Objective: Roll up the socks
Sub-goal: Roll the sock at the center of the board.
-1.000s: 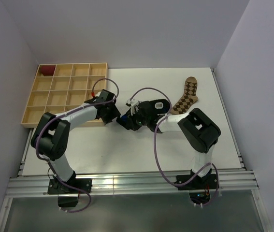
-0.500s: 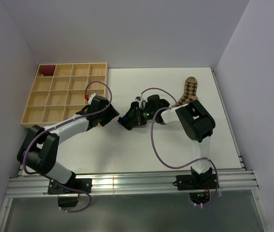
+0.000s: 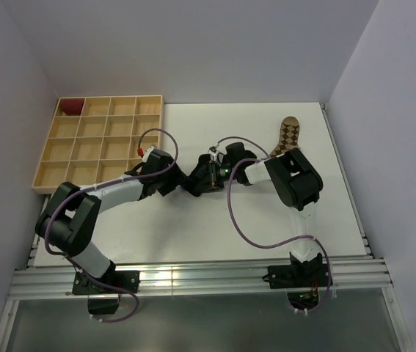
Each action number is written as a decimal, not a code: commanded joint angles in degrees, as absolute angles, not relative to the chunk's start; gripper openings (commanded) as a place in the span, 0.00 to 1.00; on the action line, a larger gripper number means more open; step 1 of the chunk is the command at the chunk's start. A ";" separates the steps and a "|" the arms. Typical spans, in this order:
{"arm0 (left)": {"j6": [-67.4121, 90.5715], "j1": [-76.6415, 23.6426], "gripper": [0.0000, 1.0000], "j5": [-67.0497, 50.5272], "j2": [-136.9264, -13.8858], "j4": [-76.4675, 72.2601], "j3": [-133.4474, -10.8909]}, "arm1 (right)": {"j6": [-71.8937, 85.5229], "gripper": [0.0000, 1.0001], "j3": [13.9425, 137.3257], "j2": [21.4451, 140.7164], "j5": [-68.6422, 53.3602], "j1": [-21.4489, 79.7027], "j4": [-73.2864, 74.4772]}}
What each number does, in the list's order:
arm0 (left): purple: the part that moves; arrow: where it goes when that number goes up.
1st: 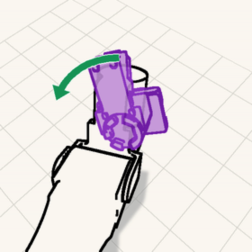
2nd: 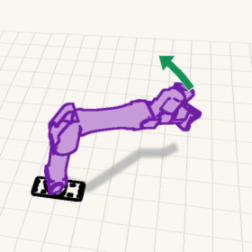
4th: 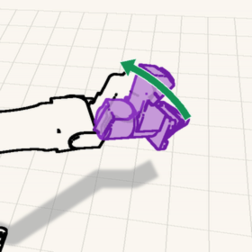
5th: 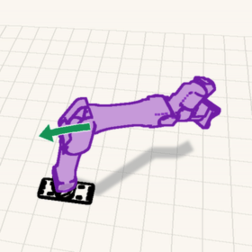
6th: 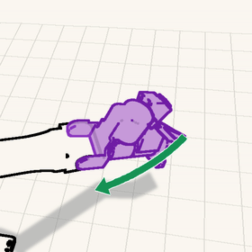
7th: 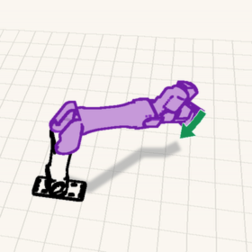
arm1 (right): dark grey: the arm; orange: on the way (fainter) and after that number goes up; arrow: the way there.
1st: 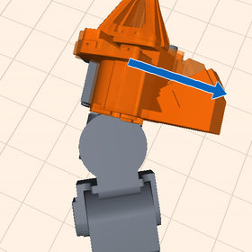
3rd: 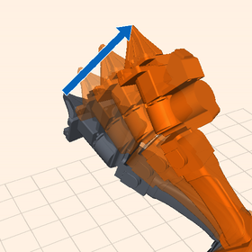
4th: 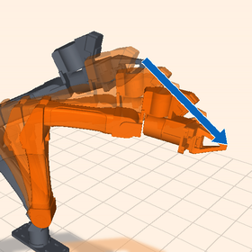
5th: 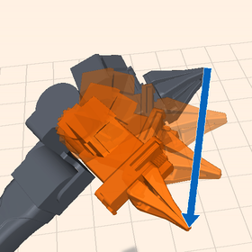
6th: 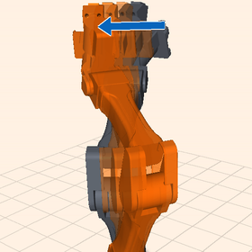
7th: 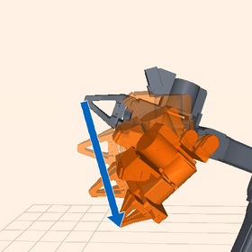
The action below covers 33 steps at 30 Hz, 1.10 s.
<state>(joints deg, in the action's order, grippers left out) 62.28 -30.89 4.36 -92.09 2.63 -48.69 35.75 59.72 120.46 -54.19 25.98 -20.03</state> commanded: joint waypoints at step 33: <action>59.33 -33.05 0.20 9.57 -105.12 19.59 -60.73 | 24.97 0.57 52.50 105.50 -33.61 27.85 -15.63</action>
